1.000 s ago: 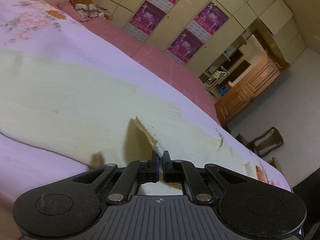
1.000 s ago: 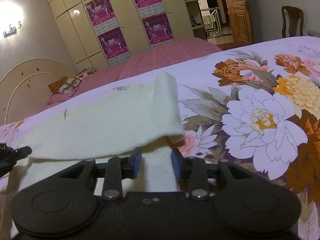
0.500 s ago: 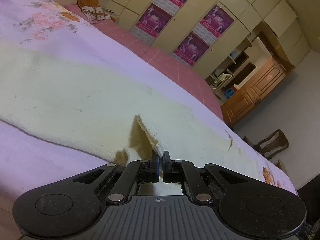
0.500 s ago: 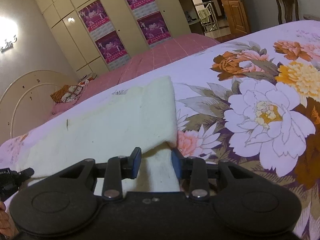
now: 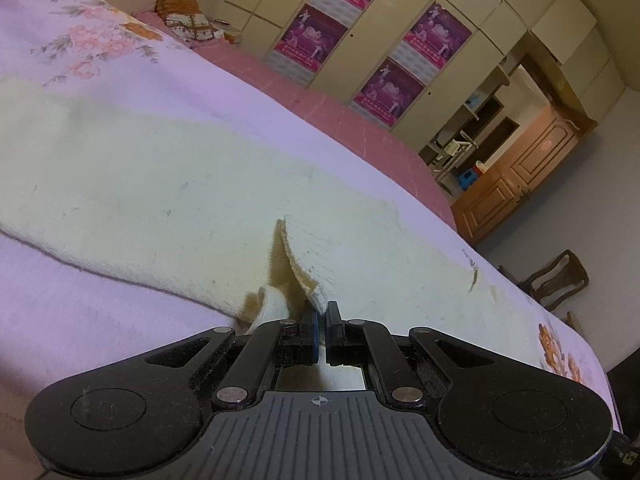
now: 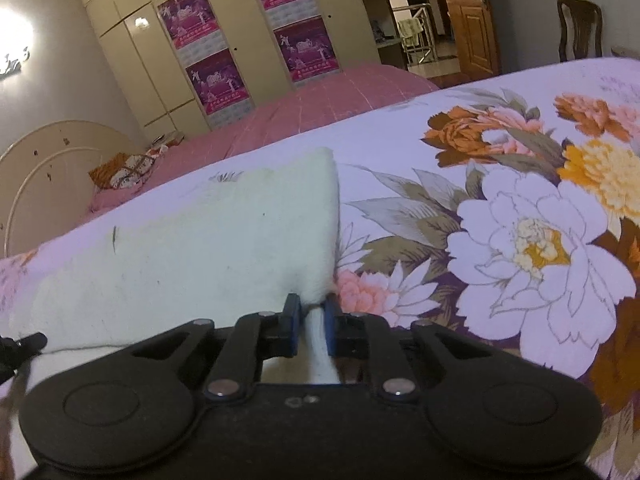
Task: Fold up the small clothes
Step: 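Grasp the opposite side edge with the left tool and fold it over the body, then open the left tool and move it to the sweater hem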
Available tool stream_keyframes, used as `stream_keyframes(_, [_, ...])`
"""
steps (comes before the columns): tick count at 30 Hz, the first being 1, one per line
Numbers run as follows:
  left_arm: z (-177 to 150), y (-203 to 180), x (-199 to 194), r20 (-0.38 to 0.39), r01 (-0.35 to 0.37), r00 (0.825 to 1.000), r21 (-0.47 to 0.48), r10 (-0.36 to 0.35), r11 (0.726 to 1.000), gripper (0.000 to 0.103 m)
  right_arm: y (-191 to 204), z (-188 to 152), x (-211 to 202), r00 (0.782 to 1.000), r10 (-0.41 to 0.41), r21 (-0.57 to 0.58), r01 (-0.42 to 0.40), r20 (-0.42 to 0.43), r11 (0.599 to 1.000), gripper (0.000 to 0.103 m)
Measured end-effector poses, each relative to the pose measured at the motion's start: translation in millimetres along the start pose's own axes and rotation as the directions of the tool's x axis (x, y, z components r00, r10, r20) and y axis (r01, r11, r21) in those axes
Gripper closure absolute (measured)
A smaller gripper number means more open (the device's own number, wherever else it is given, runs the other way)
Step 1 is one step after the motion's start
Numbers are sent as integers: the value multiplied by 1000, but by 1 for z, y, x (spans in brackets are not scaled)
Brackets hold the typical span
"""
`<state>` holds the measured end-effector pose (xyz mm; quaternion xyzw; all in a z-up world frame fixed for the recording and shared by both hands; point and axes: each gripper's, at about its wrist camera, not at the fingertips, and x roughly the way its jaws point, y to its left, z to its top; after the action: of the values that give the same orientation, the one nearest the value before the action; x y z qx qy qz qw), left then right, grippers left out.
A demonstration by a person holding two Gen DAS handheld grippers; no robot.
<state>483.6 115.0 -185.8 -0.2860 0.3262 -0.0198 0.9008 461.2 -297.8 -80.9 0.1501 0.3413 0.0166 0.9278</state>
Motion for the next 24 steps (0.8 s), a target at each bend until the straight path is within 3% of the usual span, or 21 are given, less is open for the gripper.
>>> stream_keyframes(6, [3, 2, -2, -3, -39, 999, 17, 39, 999, 99, 0, 2, -2, 1000, -6, -12, 6, -16, 1000, 91])
stream_keyframes(7, [4, 3, -8, 8, -61, 998, 19, 61, 998, 98, -1, 4, -4, 1000, -9, -9, 9, -18, 1000, 87])
stream_keyframes(8, [6, 1, -16, 37, -90, 995, 31, 89, 995, 98, -2, 5, -10, 1000, -16, -4, 16, -2, 1000, 80])
stream_keyframes(10, [9, -9, -31, 125, -164, 981, 97, 151, 982, 96, -3, 11, -25, 998, -20, -21, 22, 57, 1000, 79])
stream_keyframes(12, [12, -21, -29, 133, -125, 985, 144, 106, 982, 94, -4, 17, -28, 996, -6, -39, 9, 85, 999, 79])
stream_keyframes(14, [12, -39, -13, 82, -72, 995, 207, 56, 976, 93, 0, 22, -18, 998, 17, -45, -14, 66, 999, 80])
stream_keyframes(17, [0, -54, 19, 24, -81, 997, 309, 77, 948, 91, 16, 21, 5, 998, 53, -102, -51, 18, 993, 80])
stream_keyframes(19, [0, -38, 21, 33, -60, 998, 268, 53, 962, 92, 18, 17, 18, 1000, 19, -157, -20, -8, 987, 86])
stream_keyframes(21, [7, -26, 14, 51, -77, 996, 248, 67, 966, 92, 7, 22, 17, 1000, 16, -132, -15, 1, 991, 92])
stream_keyframes(24, [11, -25, 9, 67, -66, 996, 248, 51, 966, 92, 3, 28, 14, 1000, -5, -162, 9, 25, 987, 88])
